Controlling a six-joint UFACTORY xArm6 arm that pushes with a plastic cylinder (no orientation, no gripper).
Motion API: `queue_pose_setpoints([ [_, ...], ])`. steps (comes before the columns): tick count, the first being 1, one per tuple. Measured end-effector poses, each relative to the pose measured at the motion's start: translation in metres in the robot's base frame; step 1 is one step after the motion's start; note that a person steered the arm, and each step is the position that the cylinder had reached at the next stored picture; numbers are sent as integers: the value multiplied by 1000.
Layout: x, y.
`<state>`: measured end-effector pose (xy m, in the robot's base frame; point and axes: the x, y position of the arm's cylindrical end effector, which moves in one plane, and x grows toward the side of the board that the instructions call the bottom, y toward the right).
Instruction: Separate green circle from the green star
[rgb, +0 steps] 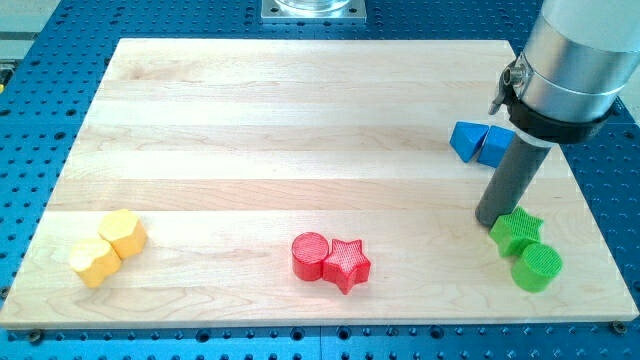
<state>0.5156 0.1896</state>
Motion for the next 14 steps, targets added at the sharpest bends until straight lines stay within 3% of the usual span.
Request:
queue_pose_setpoints([
  [2,-21,6],
  [6,103,100],
  [7,102,72],
  [9,102,-38],
  [10,91,-89],
  [11,51,-128],
  [14,-14,-139],
])
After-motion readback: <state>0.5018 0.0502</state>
